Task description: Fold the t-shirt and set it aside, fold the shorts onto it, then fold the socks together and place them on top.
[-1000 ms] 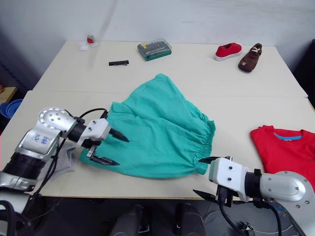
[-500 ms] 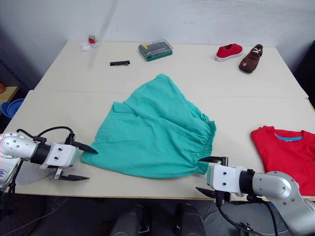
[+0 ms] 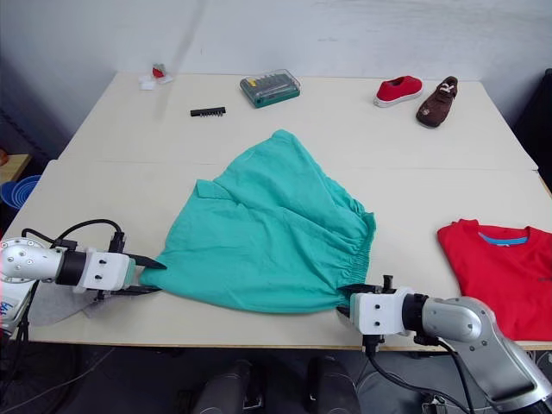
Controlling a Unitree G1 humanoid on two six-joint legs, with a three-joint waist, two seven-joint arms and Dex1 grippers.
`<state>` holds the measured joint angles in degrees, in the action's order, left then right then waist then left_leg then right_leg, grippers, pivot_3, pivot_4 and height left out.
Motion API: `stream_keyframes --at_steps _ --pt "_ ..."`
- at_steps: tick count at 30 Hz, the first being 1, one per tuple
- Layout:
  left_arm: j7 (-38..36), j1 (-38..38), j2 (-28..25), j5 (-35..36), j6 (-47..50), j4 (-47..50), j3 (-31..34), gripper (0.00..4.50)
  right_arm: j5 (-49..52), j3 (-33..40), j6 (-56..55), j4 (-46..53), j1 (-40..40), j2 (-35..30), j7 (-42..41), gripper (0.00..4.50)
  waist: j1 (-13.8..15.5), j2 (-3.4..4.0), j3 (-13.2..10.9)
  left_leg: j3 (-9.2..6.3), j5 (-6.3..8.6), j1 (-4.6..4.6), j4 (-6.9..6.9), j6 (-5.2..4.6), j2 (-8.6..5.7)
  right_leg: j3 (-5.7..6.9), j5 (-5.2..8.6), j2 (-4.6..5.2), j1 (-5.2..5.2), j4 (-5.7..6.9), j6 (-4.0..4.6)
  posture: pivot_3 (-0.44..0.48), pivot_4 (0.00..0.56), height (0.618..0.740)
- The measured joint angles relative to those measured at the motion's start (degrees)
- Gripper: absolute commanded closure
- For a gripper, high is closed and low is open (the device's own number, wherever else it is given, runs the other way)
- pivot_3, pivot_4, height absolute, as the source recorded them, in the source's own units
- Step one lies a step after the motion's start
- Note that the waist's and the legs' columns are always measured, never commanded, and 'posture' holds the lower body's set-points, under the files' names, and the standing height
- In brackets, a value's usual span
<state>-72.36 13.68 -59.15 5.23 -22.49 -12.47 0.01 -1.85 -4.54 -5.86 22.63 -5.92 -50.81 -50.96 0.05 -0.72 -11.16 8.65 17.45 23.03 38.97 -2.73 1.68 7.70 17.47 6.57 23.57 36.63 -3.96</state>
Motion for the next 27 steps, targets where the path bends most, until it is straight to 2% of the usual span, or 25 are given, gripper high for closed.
stream_keyframes --at_steps 2,3,8,10,13,15,19,20,24,26,27 --pt "-1.30 -0.04 -0.12 0.59 1.44 0.11 -0.21 4.16 0.45 0.51 -0.39 -0.38 0.26 0.57 0.30 4.50 -0.05 0.00 0.00 0.00 -0.01 -0.01 0.00 0.01 0.00 0.00 0.00 -0.01 0.01 0.03 0.00 0.000 0.150 0.740" --pt "-2.25 -0.17 -0.21 1.49 3.18 0.42 -0.24 4.48 1.19 0.64 -0.44 -0.40 0.43 0.60 0.16 4.50 -0.08 0.00 0.00 0.00 -0.01 -0.01 0.00 0.01 0.00 0.00 0.00 -0.01 0.01 0.06 0.00 0.000 0.150 0.740" --pt "-10.29 -3.01 -4.28 8.85 18.50 7.04 -0.69 4.48 7.98 4.59 -0.99 -0.39 -0.35 -1.67 -4.70 4.50 -0.20 0.00 -0.01 0.00 -0.01 0.01 0.02 0.01 0.02 0.00 0.01 -0.03 0.01 0.02 0.01 0.000 0.150 0.740" --pt "-13.66 -5.52 -7.97 12.67 25.04 11.60 -0.44 4.48 11.69 5.95 -0.24 -0.14 -1.47 -3.19 -7.43 4.50 -0.21 0.01 -0.02 0.00 -0.01 0.02 0.00 0.01 0.02 0.00 0.02 -0.04 0.01 0.00 0.02 0.000 0.150 0.740" --pt "-13.72 -8.57 -14.28 19.93 35.07 17.76 1.69 4.48 18.42 9.46 3.57 1.53 -3.76 -6.16 -12.19 4.50 -0.18 0.00 -0.04 -0.01 -0.01 -0.01 0.02 0.00 0.05 -0.02 0.04 -0.04 -0.02 0.02 0.04 0.000 0.150 0.740" --pt "-13.73 -12.13 -20.59 26.47 40.35 21.48 3.41 4.48 24.68 12.28 8.26 4.07 -4.58 -7.67 -14.34 4.50 -0.19 0.00 -0.04 -0.04 -0.01 -0.04 0.00 0.00 0.05 -0.02 0.05 -0.04 -0.05 -0.02 0.06 0.000 0.150 0.740" --pt "-13.73 -20.52 -33.64 38.99 45.25 25.73 6.85 4.48 36.72 16.84 18.83 8.99 -7.68 -10.61 -17.85 4.50 -0.18 0.02 -0.06 -0.07 0.00 -0.08 -0.07 0.03 0.06 -0.04 0.09 -0.03 -0.08 -0.07 0.12 0.000 0.150 0.740" --pt "-13.73 -20.87 -34.78 40.81 45.57 26.01 7.57 4.48 38.67 17.56 20.76 9.92 -8.39 -11.23 -18.65 4.50 -0.09 0.06 -0.06 -0.07 0.00 -0.10 -0.08 0.03 0.05 -0.03 0.09 -0.03 -0.11 -0.09 0.12 0.000 0.150 0.740" --pt "-13.73 -13.63 -33.76 42.95 45.82 24.87 6.50 4.48 45.23 19.70 27.42 11.23 -9.95 -11.42 -19.78 4.50 0.04 0.12 -0.10 -0.07 0.01 -0.06 -0.08 0.04 0.02 -0.01 0.10 -0.06 -0.09 -0.11 0.14 0.000 0.150 0.740" --pt "-13.74 -4.02 -30.36 41.55 45.95 22.84 2.74 4.48 46.67 20.77 29.40 11.20 -9.70 -11.05 -19.35 4.50 0.08 0.14 -0.10 -0.05 0.02 -0.06 -0.08 0.04 0.00 -0.01 0.10 -0.07 -0.08 -0.12 0.14 0.000 0.150 0.740" --pt "-13.74 4.64 -25.95 39.46 46.38 20.59 -0.49 4.48 47.41 21.10 30.37 10.96 -9.28 -10.51 -18.89 4.50 0.48 0.21 -0.06 -0.04 0.02 -0.07 -0.07 0.04 -0.03 -0.02 0.10 -0.12 -0.12 -0.08 0.13 0.000 0.150 0.740"
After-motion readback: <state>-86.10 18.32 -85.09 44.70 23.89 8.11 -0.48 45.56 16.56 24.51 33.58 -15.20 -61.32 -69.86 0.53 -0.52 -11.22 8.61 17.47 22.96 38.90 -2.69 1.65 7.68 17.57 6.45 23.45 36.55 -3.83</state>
